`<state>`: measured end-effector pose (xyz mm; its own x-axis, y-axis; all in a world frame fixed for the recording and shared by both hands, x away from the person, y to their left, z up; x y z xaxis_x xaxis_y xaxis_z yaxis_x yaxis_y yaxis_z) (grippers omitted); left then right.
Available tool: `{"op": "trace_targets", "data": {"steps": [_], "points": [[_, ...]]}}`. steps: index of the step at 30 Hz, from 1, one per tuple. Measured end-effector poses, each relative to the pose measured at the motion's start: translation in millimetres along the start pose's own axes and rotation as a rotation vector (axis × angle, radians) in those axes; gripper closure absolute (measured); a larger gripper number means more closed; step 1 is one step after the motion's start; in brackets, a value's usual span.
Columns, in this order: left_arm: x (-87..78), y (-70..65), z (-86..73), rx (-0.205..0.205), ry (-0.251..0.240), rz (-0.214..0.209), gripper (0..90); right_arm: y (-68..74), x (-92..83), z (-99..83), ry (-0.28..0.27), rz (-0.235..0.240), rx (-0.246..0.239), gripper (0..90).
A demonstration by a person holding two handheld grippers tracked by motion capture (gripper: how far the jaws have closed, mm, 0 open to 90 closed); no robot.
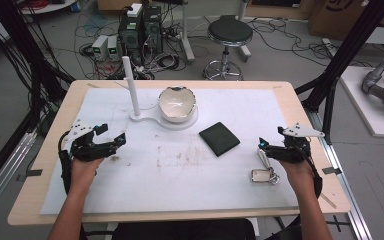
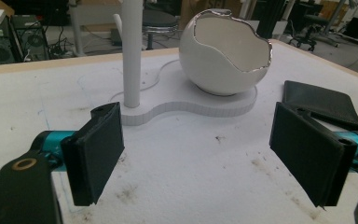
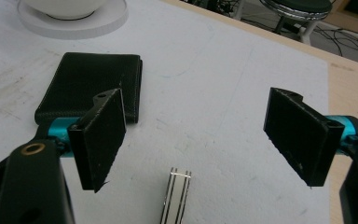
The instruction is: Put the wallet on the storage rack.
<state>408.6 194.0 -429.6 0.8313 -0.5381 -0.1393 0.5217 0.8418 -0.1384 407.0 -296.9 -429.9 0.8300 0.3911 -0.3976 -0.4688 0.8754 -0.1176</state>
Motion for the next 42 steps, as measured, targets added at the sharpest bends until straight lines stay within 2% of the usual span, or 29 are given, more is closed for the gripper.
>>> {"op": "trace_targets", "data": {"steps": [9,14,18,24,30,34,36,41,42], "points": [[2.7,-0.2,-0.7,-0.005,-0.001,0.008,17.5,1.1,2.6,-0.9,-0.003,0.018,-0.001,21.2],[5.8,0.2,-0.7,-0.003,0.001,0.004,17.5,10.3,5.6,-6.3,0.009,0.052,-0.022,21.2],[6.7,-4.7,-1.3,0.007,0.003,-0.012,17.5,16.1,10.4,-8.9,0.023,0.081,-0.004,21.2],[7.4,-8.4,-3.4,0.006,0.007,-0.023,17.5,29.0,18.1,-7.4,0.039,0.115,-0.006,21.5],[9.9,-9.8,-4.2,0.006,0.012,-0.030,17.5,38.3,34.4,-7.9,0.089,0.169,0.009,27.9],[11.6,-9.7,-4.9,0.001,0.012,-0.032,17.5,40.2,52.4,-11.6,0.140,0.206,0.042,38.1],[12.1,-9.6,-5.2,0.001,0.013,-0.033,17.5,41.2,61.0,-12.3,0.154,0.234,0.076,42.4],[12.7,-10.4,-5.7,0.002,0.016,-0.037,17.5,40.8,78.0,-17.7,0.203,0.255,0.114,43.4],[13.1,-11.0,-6.0,0.001,0.016,-0.039,17.5,41.7,86.3,-19.0,0.222,0.272,0.126,42.3]]}}
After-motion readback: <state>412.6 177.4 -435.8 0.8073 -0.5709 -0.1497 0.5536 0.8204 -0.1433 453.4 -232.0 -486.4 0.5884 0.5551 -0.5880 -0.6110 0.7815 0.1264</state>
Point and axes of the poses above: each handheld gripper's, and its own axes: x roughly forward along the jaws, z roughly out of its top, y roughly to its left, the point moved 10 cm from there along x, roughly forward along the jaws, and after that the axes turned 8 degrees about -y, right-handed, at the moved point
